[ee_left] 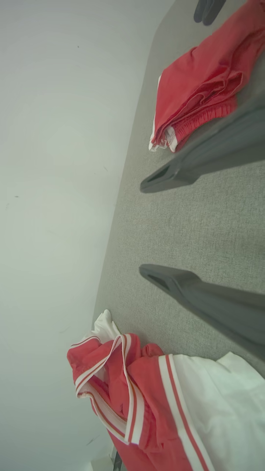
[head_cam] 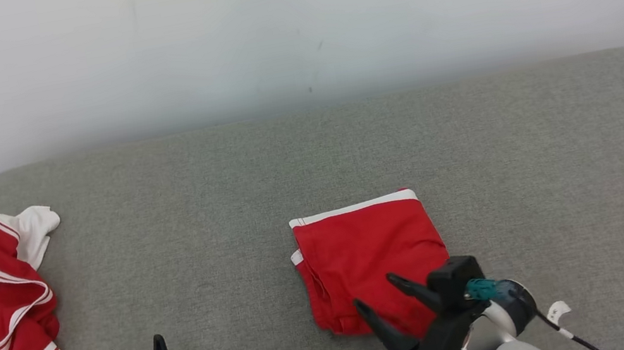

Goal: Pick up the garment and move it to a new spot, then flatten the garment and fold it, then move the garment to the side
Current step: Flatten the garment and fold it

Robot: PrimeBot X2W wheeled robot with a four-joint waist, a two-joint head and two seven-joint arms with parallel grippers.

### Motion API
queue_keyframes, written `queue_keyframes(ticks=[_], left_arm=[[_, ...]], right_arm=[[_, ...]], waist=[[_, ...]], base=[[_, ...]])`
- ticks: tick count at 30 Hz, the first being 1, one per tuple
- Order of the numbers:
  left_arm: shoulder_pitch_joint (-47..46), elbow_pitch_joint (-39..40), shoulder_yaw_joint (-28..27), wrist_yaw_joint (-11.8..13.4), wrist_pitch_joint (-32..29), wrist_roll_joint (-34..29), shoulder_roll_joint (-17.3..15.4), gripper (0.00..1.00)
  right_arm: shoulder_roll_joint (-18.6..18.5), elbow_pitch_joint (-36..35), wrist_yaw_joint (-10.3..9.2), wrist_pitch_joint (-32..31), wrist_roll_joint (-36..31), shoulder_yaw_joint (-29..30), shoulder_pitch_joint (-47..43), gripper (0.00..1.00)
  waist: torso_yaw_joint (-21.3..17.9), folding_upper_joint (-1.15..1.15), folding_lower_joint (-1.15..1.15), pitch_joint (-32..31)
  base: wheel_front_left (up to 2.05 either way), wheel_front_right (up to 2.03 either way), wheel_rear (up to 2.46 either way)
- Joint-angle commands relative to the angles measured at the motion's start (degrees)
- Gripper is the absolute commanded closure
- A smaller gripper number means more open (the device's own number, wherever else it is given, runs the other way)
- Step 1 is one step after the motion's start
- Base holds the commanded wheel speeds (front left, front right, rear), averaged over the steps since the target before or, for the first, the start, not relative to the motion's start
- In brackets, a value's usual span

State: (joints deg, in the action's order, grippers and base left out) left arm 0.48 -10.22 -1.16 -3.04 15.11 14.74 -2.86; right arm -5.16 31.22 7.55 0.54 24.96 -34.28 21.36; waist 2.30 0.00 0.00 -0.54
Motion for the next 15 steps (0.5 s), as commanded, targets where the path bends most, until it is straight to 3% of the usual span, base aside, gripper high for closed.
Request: queue_keyframes(ticks=[1, 9, 15], left_arm=[[0.6, 0.3, 0.0, 0.1, 0.1, 0.2, -0.1, 0.0], [-0.5, -0.3, 0.3, -0.3, 0.1, 0.1, -0.1, 0.0], [-0.8, -0.7, 0.0, -0.5, 0.1, 0.0, -0.1, 0.0]], right_arm=[[0.7, -0.3, -0.14, -0.5, -1.3, 0.0, -0.5, 0.0], [2.2, 2.5, -0.14, -3.0, -7.6, 0.5, 1.2, 0.0], [2.3, 2.3, -0.15, -3.5, -7.6, -1.1, 1.9, 0.0]], waist=[[0.4, 0.0, 0.0, 0.3], [2.8, 0.0, 0.0, 1.2], [3.9, 0.0, 0.0, 1.4]], base=[[0.0, 0.0, 0.0], [0.0, 0.0, 0.0], [0.0, 0.0, 0.0]])
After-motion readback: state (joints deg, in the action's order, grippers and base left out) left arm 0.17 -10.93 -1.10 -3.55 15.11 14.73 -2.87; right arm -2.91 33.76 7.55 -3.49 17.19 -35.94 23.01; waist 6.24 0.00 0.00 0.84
